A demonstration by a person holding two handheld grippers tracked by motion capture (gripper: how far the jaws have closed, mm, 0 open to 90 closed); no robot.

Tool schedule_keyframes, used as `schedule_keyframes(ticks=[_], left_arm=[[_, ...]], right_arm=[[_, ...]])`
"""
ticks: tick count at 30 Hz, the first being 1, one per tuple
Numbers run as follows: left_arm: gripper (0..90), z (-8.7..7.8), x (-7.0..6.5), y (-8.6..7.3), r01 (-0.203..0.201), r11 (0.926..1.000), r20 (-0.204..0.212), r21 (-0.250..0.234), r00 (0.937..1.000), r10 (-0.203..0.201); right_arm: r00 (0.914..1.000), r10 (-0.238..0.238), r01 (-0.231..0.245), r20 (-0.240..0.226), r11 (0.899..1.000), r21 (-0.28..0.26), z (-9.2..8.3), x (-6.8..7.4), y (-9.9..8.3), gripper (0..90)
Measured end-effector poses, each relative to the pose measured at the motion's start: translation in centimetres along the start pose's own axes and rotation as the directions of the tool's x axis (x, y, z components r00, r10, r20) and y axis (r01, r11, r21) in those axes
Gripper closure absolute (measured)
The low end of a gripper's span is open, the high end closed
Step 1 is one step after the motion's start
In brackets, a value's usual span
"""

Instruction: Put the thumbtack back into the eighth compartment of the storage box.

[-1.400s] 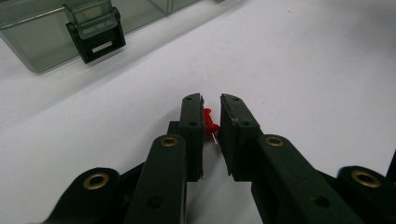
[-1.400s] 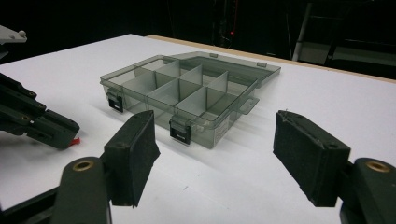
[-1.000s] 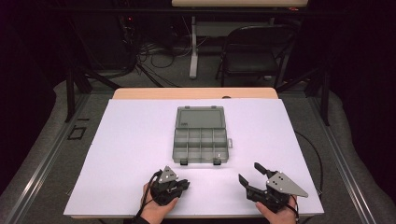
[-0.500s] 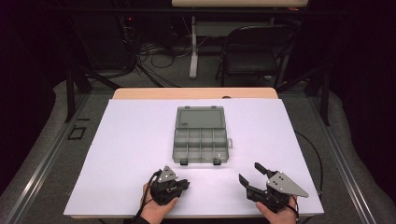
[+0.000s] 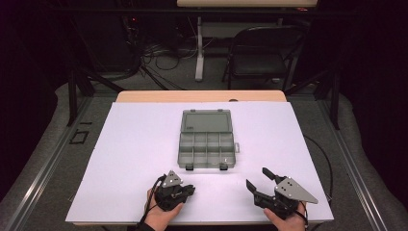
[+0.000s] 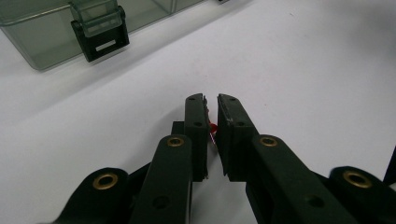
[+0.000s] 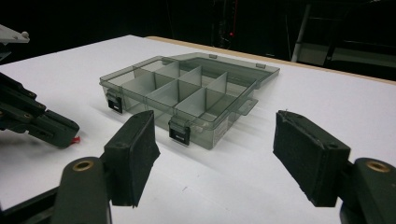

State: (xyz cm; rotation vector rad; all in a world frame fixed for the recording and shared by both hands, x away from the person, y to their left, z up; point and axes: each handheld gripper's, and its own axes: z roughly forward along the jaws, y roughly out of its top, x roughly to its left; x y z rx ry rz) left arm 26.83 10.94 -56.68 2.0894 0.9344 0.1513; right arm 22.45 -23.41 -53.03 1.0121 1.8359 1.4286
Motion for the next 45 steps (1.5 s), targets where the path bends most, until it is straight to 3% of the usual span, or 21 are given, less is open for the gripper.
schedule_keyframes(ticks=[15, 26, 45], left_arm=[[83.0, -0.9, 0.3, 0.8, 0.024, 0.999, 0.008, -0.037, 0.9997, -0.023], [82.9, -2.5, 0.5, 3.0, 0.006, 0.9965, 0.001, -0.083, 1.0, -0.006], [83.0, -3.4, 0.5, 6.0, -0.025, 0.9951, 0.001, -0.096, 0.9997, 0.025]], right_arm=[[1.0, 0.001, -0.001, -0.001, 1.0, 0.0, 0.0, 0.0, 0.0, 29.4], [1.0, 0.002, -0.002, 0.001, 1.0, 0.003, 0.0, 0.0, 0.0, 29.4], [1.0, 0.003, -0.003, -0.001, 1.0, 0.005, 0.0, 0.0, 0.0, 29.4]])
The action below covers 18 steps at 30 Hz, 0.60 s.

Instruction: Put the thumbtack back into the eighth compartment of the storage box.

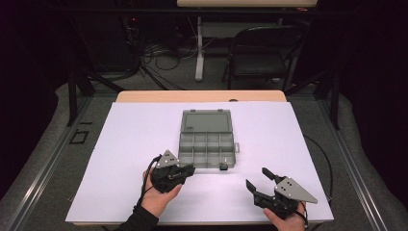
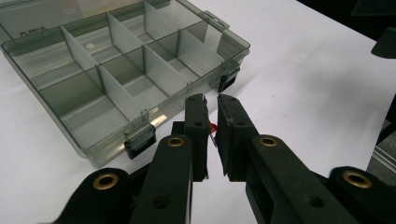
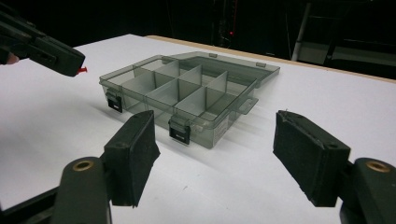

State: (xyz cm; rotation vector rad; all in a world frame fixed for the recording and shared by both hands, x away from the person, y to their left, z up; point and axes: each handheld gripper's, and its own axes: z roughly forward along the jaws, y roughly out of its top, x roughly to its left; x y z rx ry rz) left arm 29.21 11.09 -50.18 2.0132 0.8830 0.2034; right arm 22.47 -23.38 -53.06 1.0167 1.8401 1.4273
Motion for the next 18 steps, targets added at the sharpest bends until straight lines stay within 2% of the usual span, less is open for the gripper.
schedule_keyframes(ticks=[8, 12, 18], left_arm=[[83.0, 0.4, -0.1, 1.5, -0.012, 0.9999, 0.012, -0.007, 0.9999, 0.012], [83.0, 0.7, -0.3, 3.0, -0.022, 0.9996, 0.021, -0.015, 0.9995, 0.022], [83.0, 1.5, -0.7, 4.3, -0.027, 0.9994, 0.031, -0.023, 0.9991, 0.028]], right_arm=[[1.0, 0.003, -0.003, 0.0, 1.0, 0.001, 0.0, 0.0, 0.0, 29.4], [1.0, 0.004, -0.004, -0.001, 1.0, 0.0, 0.0, 0.0, 0.0, 29.4], [1.0, 0.004, -0.004, 0.0, 1.0, 0.001, 0.0, 0.0, 0.0, 29.4]])
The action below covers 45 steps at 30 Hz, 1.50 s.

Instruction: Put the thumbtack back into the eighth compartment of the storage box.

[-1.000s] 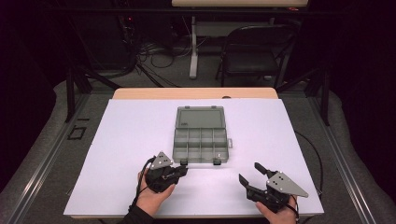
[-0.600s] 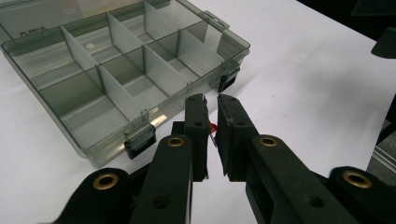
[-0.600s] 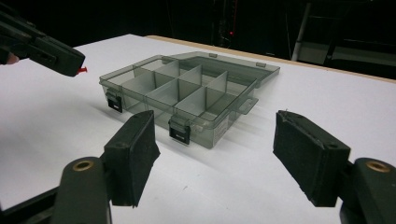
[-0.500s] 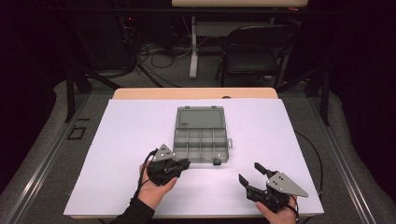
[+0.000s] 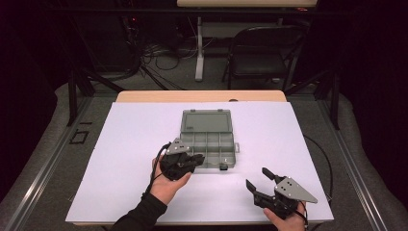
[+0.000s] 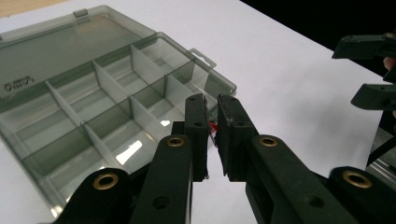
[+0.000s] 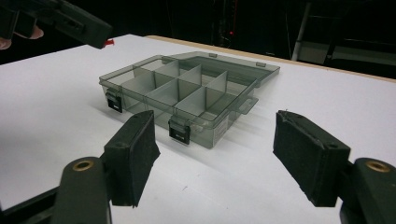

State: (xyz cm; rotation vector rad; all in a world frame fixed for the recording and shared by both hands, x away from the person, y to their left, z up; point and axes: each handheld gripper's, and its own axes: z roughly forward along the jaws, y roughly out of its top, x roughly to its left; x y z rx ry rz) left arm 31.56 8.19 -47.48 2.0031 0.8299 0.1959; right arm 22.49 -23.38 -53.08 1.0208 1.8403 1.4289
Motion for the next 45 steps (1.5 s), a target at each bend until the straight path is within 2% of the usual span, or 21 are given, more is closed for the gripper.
schedule_keyframes(ticks=[7, 13, 17, 31, 45], left_arm=[[83.0, 1.5, -0.6, 1.3, -0.02, 0.9998, 0.015, 0.005, 0.9997, 0.02], [83.0, 2.0, -0.6, 2.5, -0.015, 0.9999, 0.017, -0.006, 0.9998, 0.015], [83.0, 2.9, -0.7, 3.2, -0.024, 0.9997, 0.016, 0.011, 0.9996, 0.024], [83.0, 5.7, -1.2, 4.2, -0.042, 0.9985, 0.018, 0.035, 0.999, 0.041], [83.0, 8.8, -1.0, 3.9, -0.022, 0.9981, 0.013, 0.057, 0.9997, 0.021]], right_arm=[[1.0, -0.001, 0.001, 0.001, 1.0, -0.005, 0.0, -0.1, 0.0, 29.4], [1.0, -0.003, 0.003, 0.001, 1.0, -0.006, 0.0, -0.1, 0.0, 29.4], [1.0, -0.002, 0.002, 0.0, 1.0, -0.006, 0.0, -0.1, 0.0, 29.4], [1.0, -0.002, 0.002, -0.001, 1.0, -0.007, -0.1, -0.1, 0.0, 29.4], [1.0, -0.001, 0.001, 0.0, 1.0, -0.009, -0.1, -0.2, 0.1, 29.4]])
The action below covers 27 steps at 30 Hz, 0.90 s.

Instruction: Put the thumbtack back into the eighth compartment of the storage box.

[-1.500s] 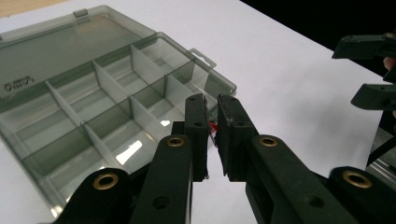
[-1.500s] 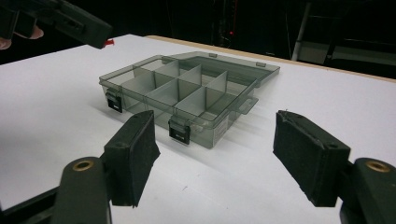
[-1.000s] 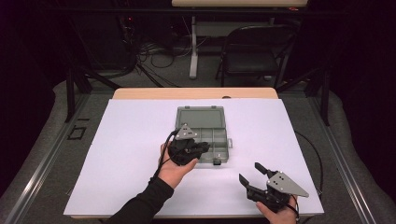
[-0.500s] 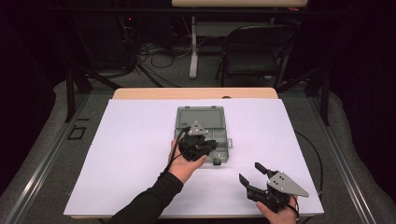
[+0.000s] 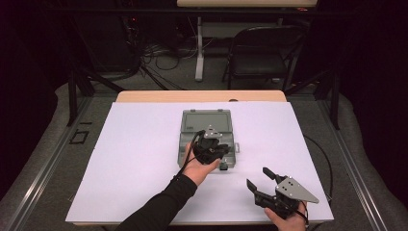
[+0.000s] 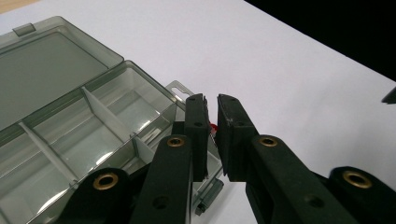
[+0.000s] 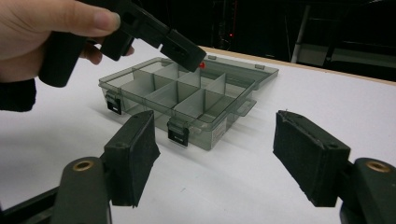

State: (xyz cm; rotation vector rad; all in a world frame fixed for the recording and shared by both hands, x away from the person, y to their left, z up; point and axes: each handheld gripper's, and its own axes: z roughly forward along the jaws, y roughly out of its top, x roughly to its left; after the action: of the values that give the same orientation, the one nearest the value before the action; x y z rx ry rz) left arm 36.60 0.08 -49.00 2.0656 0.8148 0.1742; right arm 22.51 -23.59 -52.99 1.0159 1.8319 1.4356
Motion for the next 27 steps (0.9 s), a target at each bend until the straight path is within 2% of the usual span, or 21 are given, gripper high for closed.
schedule_keyframes(ticks=[7, 14, 27], left_arm=[[83.0, 1.1, 0.2, -0.3, 0.002, 0.9998, 0.002, 0.02, 1.0, -0.002], [83.0, 2.4, 0.3, -0.7, 0.007, 0.9986, -0.015, 0.052, 0.9999, -0.006], [82.8, 3.1, 0.8, -1.3, 0.016, 0.9967, -0.037, 0.08, 0.9993, -0.013]], right_arm=[[1.0, 0.0, 0.0, 0.0, 1.0, -0.003, 0.0, -0.1, 0.0, 29.4], [1.0, 0.0, 0.0, 0.0, 1.0, -0.004, 0.0, 0.0, 0.0, 29.4], [1.0, 0.0, 0.0, 0.001, 1.0, 0.0, 0.0, 0.0, 0.0, 29.4]])
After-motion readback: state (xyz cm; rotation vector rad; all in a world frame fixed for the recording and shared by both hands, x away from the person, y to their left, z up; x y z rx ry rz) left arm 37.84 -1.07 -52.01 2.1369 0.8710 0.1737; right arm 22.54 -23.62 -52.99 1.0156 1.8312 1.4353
